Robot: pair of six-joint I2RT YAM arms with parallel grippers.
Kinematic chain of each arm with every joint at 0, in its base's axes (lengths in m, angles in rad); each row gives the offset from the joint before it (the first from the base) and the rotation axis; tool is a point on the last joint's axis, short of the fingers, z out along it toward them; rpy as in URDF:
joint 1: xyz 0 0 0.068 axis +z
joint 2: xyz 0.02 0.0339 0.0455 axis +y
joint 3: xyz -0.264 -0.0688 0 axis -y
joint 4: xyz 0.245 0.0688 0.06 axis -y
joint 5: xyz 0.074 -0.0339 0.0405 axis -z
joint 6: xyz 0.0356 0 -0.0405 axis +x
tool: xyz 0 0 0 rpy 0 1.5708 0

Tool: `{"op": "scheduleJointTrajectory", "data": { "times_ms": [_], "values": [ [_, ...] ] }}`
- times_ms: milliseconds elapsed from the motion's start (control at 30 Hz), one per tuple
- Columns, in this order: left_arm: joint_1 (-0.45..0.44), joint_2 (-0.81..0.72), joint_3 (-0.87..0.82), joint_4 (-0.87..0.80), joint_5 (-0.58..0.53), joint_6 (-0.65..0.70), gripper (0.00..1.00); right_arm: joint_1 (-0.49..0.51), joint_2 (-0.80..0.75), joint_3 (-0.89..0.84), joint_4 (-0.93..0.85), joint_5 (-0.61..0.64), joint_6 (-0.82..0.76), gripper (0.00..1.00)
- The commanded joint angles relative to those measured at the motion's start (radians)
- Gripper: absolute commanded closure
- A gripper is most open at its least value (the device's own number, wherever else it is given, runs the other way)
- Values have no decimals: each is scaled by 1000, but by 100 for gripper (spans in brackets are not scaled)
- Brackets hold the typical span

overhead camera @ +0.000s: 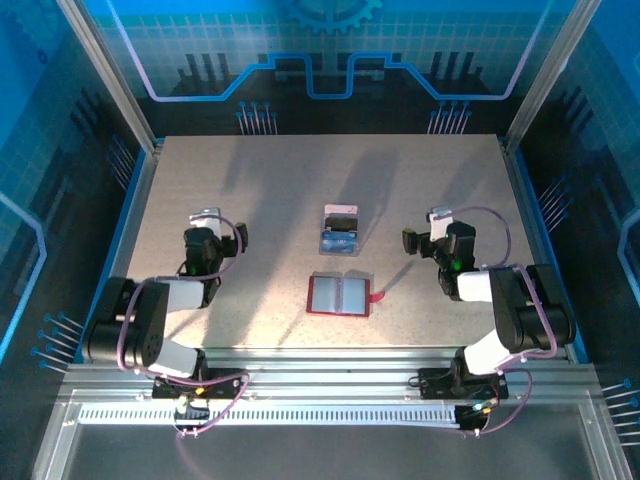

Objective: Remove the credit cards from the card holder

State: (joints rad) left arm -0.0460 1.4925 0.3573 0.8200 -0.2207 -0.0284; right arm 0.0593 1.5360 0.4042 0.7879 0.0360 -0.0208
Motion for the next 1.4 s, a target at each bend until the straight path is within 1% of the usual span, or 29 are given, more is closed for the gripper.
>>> {"op": "scheduleJointTrajectory", "data": {
  "times_ms": [0,67,100,233,1367],
  "values": [
    [17,49,24,81,85,32,1,-7,4,-4,96,-12,10,0],
    [28,62,24,112,104,33,1,-8,4,-4,96,-11,10,0],
    [28,54,29,90,107,30,1,-7,4,-4,96,-9,8,0],
    [26,60,23,111,99,34,1,-2,4,-4,99,-3,5,0],
    [25,60,22,109,99,35,1,-1,4,-3,97,-5,5,0]
  ]
}}
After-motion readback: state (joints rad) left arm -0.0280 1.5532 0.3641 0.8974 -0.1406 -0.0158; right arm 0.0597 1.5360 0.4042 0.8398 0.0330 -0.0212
